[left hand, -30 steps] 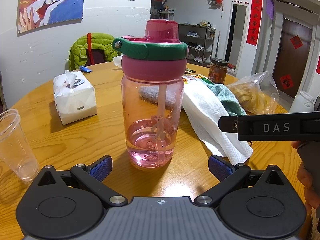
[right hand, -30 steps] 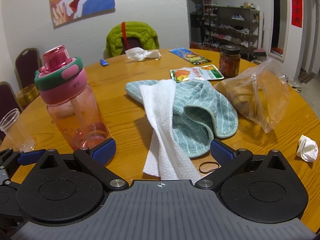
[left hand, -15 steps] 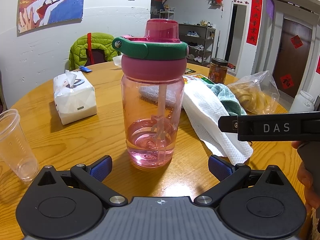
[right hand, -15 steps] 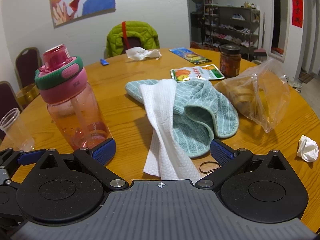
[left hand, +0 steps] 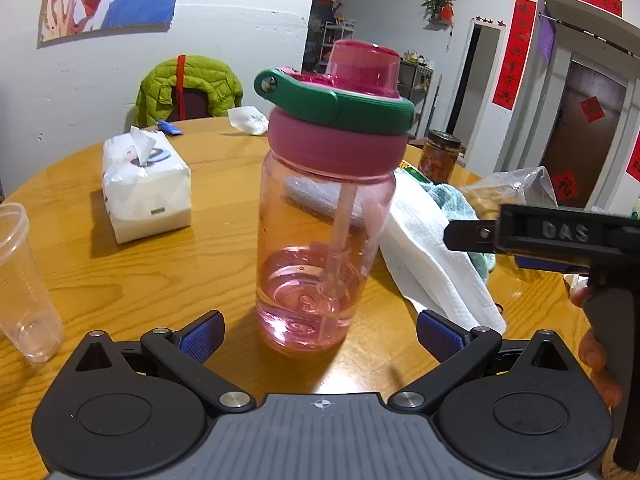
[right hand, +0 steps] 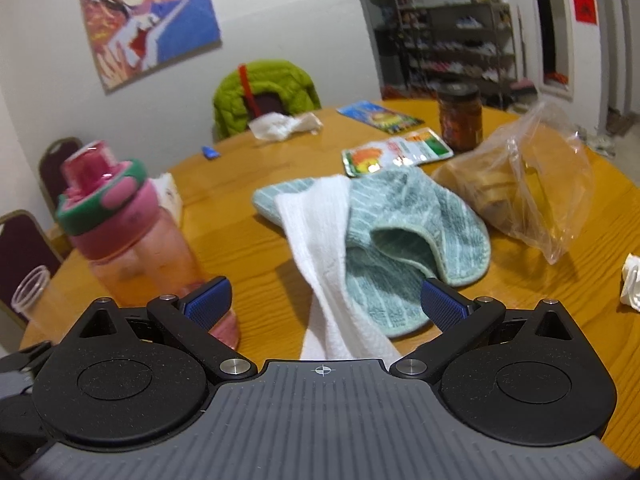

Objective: Clean container
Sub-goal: 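Move the left tool onto the pink water bottle and grip its body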

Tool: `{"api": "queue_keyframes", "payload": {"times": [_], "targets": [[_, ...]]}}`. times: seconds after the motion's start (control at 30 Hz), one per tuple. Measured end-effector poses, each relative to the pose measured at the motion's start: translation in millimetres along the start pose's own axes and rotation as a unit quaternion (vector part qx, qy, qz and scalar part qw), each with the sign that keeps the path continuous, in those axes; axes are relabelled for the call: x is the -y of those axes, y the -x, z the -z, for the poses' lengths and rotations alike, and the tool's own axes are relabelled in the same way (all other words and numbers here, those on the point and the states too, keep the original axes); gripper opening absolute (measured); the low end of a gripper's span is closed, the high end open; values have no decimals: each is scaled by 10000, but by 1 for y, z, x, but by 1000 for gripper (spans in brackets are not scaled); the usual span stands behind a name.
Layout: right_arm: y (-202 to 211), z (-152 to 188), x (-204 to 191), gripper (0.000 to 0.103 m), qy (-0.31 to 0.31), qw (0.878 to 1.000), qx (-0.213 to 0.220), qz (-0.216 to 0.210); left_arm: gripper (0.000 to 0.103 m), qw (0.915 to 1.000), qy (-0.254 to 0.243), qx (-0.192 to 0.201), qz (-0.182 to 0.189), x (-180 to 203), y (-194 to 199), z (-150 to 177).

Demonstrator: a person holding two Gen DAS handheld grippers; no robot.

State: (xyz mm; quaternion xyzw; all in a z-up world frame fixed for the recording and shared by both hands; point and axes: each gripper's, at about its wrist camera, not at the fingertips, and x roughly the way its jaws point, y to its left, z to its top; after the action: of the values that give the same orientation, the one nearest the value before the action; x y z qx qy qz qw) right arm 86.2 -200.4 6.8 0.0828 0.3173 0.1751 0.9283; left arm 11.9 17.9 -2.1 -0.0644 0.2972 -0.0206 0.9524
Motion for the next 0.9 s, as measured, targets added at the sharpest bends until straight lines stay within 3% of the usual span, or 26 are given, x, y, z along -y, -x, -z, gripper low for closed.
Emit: {"api": "queue_keyframes", "payload": {"times": [0.13, 0.23, 0.5, 0.63, 0.8, 0.9], "targets": [[-14, -18, 1, 103, -138, 9990, -426, 45, 102, 10000, 23, -90, -28, -2, -1, -2], [-15, -28, 4, 103, -166, 9986, -488, 88, 102, 10000, 40, -58, -44, -4, 0, -4], [-3, -16, 34, 103, -600, 9918, 421, -1045, 102, 9970, 391, 422, 525, -10, 8, -24], [1, -18, 38, 103, -454, 9901, 773, -1084, 102, 9936, 491, 559, 846, -17, 2, -28], [-5, -12, 36, 103, -63, 9887, 1108, -1003, 102, 9964, 273, 552, 585, -18, -16, -31], [-14, -10, 31, 103, 95, 9915, 925, -913, 102, 9979, 9, 535, 377, -14, -22, -31]]}}
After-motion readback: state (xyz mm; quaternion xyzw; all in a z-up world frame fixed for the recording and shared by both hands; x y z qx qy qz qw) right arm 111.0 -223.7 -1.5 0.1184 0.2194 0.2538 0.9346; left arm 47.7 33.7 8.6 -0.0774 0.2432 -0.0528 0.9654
